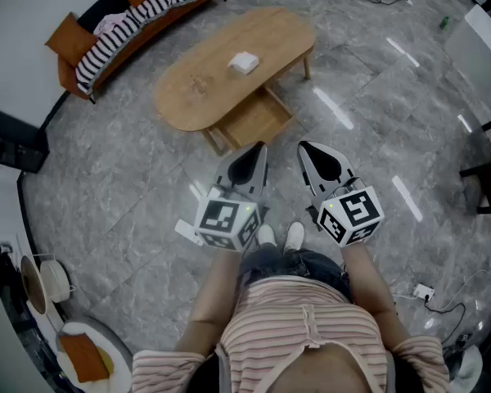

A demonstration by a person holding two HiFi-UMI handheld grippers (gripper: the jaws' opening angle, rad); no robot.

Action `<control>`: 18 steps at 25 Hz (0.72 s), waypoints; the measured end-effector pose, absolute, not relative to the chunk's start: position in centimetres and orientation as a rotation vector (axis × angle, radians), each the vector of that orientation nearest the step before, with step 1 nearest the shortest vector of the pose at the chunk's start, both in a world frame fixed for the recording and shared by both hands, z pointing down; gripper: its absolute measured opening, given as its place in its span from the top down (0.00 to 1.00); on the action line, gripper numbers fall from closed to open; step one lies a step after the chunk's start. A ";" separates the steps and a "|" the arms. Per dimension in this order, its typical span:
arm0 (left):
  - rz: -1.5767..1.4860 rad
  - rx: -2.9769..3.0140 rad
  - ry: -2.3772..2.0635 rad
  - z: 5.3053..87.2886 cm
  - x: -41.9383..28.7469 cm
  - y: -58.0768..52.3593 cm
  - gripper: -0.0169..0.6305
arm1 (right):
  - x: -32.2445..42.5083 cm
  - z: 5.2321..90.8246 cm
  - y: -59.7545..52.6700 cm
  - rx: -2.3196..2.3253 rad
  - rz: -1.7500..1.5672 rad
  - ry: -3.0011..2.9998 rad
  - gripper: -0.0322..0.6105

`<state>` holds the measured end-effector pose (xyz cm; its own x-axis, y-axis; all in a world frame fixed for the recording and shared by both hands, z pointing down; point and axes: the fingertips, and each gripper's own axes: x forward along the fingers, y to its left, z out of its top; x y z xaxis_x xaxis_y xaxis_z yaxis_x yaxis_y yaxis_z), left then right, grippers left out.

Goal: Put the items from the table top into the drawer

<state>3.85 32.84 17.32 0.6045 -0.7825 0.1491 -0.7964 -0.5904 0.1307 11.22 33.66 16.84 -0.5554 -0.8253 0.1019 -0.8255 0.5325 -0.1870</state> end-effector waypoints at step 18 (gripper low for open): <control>0.112 2.577 -1.375 18.1 5.2 31.0 0.95 | 14.4 17.5 32.4 1.459 0.383 -2.798 0.94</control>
<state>5.22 31.04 18.12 0.5598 -0.8113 0.1687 -0.8279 -0.5388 0.1559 14.37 32.42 17.48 -0.5782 -0.8121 0.0780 -0.8033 0.5500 -0.2287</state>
